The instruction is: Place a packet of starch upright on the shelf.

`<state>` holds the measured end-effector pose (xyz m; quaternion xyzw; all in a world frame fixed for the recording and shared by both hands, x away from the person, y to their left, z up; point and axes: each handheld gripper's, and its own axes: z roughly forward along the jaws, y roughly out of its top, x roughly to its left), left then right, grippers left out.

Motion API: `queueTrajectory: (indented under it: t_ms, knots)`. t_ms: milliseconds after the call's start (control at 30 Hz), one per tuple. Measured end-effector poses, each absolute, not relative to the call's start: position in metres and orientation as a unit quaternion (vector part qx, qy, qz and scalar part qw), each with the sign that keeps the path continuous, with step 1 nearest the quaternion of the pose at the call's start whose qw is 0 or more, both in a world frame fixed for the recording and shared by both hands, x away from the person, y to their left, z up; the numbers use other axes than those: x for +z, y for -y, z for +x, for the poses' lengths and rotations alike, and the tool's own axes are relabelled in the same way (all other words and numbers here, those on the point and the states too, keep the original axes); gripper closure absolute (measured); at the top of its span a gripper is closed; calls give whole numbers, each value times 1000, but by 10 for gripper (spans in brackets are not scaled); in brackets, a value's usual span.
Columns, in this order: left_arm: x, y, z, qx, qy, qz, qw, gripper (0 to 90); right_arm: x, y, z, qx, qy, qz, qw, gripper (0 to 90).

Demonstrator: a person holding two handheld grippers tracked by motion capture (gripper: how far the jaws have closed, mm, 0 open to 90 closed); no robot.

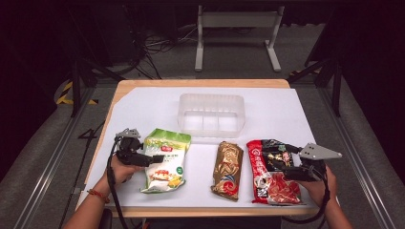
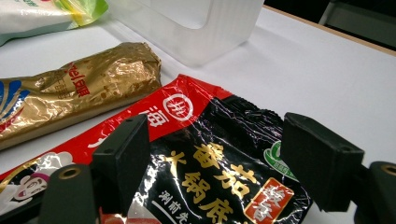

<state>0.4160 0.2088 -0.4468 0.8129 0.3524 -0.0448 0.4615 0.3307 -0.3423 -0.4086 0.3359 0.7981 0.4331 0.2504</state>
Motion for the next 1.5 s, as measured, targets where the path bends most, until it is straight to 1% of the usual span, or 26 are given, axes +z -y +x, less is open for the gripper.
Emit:
queueTrajectory:
  t_ms: [33, 67, 100, 133, 167, 267, 367, 400, 433, 467, 500, 533, 600, 667, 833, 933, 1067, 1167, 1200, 1233, 1300, 1500]
  knots:
    - [-447, -208, 416, -43, -351, 814, 460, 149, -409, 342, 331, 433, -797, 337, 253, 250]
    - [-447, -207, 416, -53, -349, 812, 466, 186, -408, 342, 331, 434, -795, 338, 256, 251]
    - [-447, -208, 416, -61, -342, 810, 473, 256, -409, 343, 331, 436, -793, 340, 256, 251]
    - [-446, -207, 416, -58, -340, 810, 475, 320, -409, 343, 331, 437, -791, 343, 255, 251]
    - [-447, -206, 415, -53, -342, 811, 472, 345, -409, 344, 332, 439, -790, 344, 254, 251]
    - [-446, -207, 415, -54, -338, 808, 480, 517, -410, 344, 332, 437, -791, 346, 254, 246]
    - [-445, -207, 414, -48, -338, 808, 479, 608, -410, 343, 332, 434, -791, 346, 258, 236]
    - [-445, -207, 413, -43, -341, 808, 479, 608, -410, 343, 332, 434, -791, 346, 258, 236]
    - [-443, -206, 411, -29, -344, 808, 478, 688, -410, 343, 332, 433, -792, 346, 256, 235]
    - [-443, -206, 411, -29, -344, 808, 478, 741, -410, 343, 332, 433, -792, 346, 256, 235]
    - [-441, -207, 409, -27, -346, 804, 482, 741, -410, 343, 331, 433, -792, 346, 257, 236]
    - [-440, -207, 409, -22, -344, 804, 485, 785, -410, 343, 331, 432, -792, 346, 258, 236]
    - [-438, -208, 407, -13, -345, 801, 490, 818, -409, 344, 331, 433, -791, 346, 259, 235]
    - [-434, -210, 404, -7, -344, 790, 507, 880, -409, 344, 331, 434, -791, 346, 258, 236]
    - [-422, -209, 391, 28, -319, 790, 523, 897, -408, 344, 330, 436, -790, 345, 260, 237]
    - [-411, -208, 380, 47, -305, 780, 544, 899, -408, 345, 330, 437, -790, 344, 259, 237]
    - [-401, -206, 370, 53, -294, 770, 563, 900, -408, 345, 330, 436, -790, 344, 260, 236]
    - [-386, -200, 359, 75, -275, 764, 580, 900, -407, 345, 329, 436, -790, 344, 260, 236]
    - [-386, -200, 359, 75, -275, 764, 580, 900, -407, 345, 329, 436, -790, 344, 260, 236]
    - [-380, -197, 354, 96, -282, 752, 588, 900, -407, 345, 329, 437, -789, 344, 261, 237]
    - [-378, -196, 352, 95, -288, 743, 596, 900, -407, 345, 329, 437, -789, 345, 261, 237]
    - [-360, -195, 351, 142, -281, 736, 599, 900, -408, 347, 330, 442, -786, 349, 257, 235]
